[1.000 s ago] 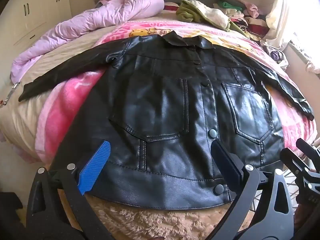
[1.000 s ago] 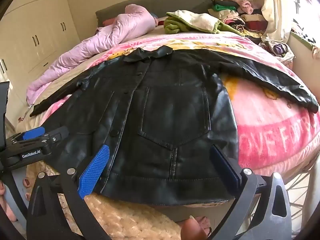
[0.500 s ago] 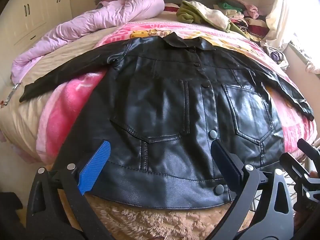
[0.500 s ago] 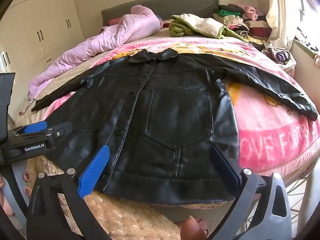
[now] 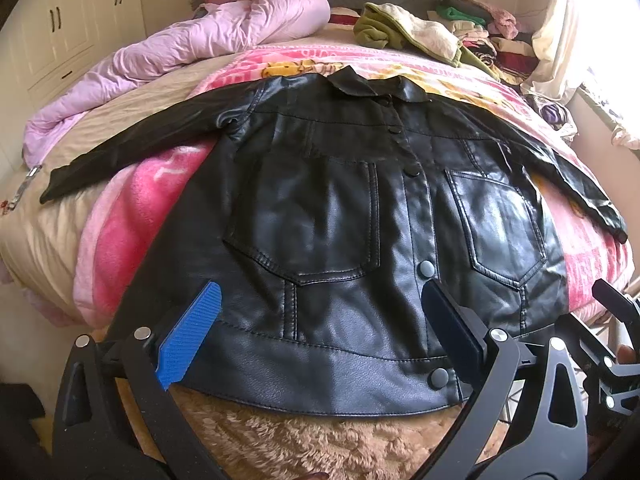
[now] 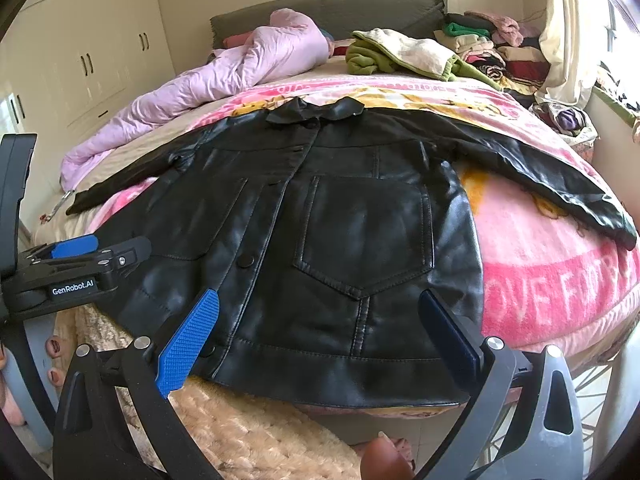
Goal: Fold large clothes
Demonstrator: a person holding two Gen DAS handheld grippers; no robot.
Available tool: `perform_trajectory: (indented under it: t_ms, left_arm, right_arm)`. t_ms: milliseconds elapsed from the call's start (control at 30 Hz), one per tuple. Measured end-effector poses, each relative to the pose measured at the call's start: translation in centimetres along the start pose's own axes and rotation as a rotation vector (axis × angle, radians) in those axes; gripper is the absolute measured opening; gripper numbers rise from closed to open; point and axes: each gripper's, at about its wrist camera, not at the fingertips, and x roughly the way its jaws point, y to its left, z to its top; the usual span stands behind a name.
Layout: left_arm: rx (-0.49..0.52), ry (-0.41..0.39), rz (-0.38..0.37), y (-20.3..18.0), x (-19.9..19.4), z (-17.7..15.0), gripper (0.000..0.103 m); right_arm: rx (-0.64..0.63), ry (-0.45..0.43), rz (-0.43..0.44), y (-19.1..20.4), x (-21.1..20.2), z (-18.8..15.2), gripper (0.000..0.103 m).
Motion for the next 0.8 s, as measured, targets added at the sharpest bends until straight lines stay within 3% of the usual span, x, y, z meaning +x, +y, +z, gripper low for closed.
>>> perform_trajectory:
  t_ms: [800]
  left_arm:
    - [0.001, -0.002, -0.008, 0.10, -0.36, 0.38, 0.094]
  right_arm:
    - [-0.009, -0.017, 0.015, 0.36, -0.48, -0.13, 0.099]
